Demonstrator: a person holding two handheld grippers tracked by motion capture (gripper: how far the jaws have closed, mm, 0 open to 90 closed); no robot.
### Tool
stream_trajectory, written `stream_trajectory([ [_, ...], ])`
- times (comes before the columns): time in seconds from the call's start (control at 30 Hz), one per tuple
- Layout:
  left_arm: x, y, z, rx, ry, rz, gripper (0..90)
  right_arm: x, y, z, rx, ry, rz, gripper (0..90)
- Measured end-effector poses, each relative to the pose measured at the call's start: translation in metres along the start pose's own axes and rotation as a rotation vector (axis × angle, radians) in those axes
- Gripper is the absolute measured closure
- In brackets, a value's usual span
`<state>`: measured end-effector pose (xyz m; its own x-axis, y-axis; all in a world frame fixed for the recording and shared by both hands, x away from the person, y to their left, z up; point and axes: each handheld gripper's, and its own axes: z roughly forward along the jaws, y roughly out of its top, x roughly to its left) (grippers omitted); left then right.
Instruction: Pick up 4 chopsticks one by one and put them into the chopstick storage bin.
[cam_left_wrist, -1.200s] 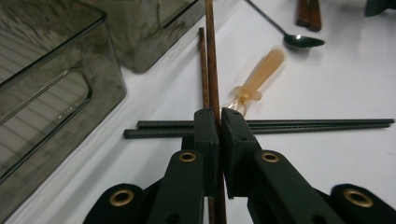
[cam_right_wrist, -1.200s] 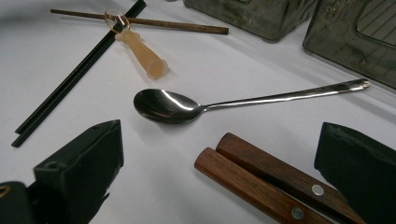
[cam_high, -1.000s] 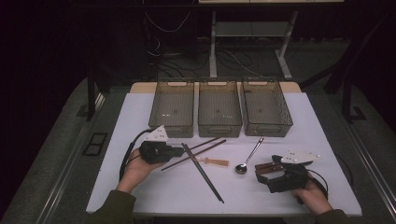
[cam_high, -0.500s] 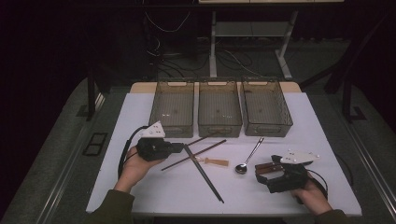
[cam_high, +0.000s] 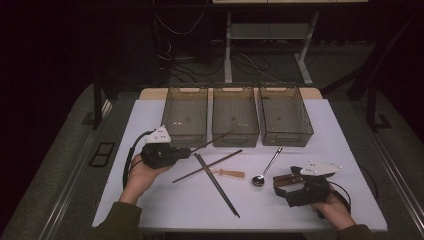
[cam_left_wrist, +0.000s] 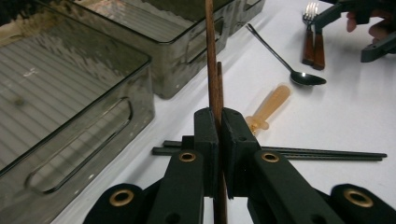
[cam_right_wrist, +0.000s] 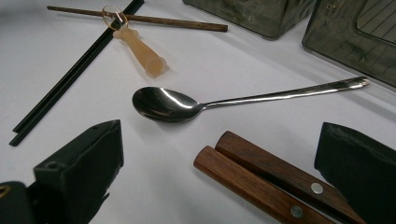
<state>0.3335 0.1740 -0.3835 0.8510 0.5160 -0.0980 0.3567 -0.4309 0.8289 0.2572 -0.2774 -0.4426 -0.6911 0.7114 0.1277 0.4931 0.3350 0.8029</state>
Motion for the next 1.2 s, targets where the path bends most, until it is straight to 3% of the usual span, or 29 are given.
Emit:
stream_trajectory([
  [0.9, 0.029, -0.013, -0.02, -0.012, 0.172, -0.09, 84.4, 0.0, 0.0, 0.0, 0.0, -0.001, -0.004, 1.5],
  [1.2, 0.042, -0.013, -0.024, 0.007, 0.225, -0.092, 84.4, 0.0, 0.0, 0.0, 0.0, 0.0, -0.003, 1.5],
])
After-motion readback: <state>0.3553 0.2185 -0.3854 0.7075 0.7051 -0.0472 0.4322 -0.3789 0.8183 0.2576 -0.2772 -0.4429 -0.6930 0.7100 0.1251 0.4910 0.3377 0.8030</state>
